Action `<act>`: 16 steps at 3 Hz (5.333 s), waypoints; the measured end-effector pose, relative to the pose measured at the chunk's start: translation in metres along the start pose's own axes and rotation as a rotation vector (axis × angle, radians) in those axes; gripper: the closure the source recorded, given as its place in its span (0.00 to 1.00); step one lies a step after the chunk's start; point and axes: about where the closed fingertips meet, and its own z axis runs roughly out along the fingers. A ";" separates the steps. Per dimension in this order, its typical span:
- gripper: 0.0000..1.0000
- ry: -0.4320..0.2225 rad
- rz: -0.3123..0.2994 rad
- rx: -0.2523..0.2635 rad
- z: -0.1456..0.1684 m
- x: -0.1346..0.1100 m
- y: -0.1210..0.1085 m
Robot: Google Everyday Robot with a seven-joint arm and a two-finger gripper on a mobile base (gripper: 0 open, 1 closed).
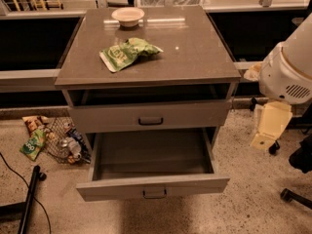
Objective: Close middle drawer
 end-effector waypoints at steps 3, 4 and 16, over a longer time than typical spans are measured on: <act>0.00 0.046 -0.150 -0.161 0.146 0.021 0.053; 0.00 -0.013 -0.152 -0.212 0.209 0.029 0.069; 1.00 -0.083 -0.266 -0.269 0.490 0.102 0.071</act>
Offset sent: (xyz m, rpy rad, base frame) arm -0.0268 0.0253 -0.1867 -0.1037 0.1932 0.2140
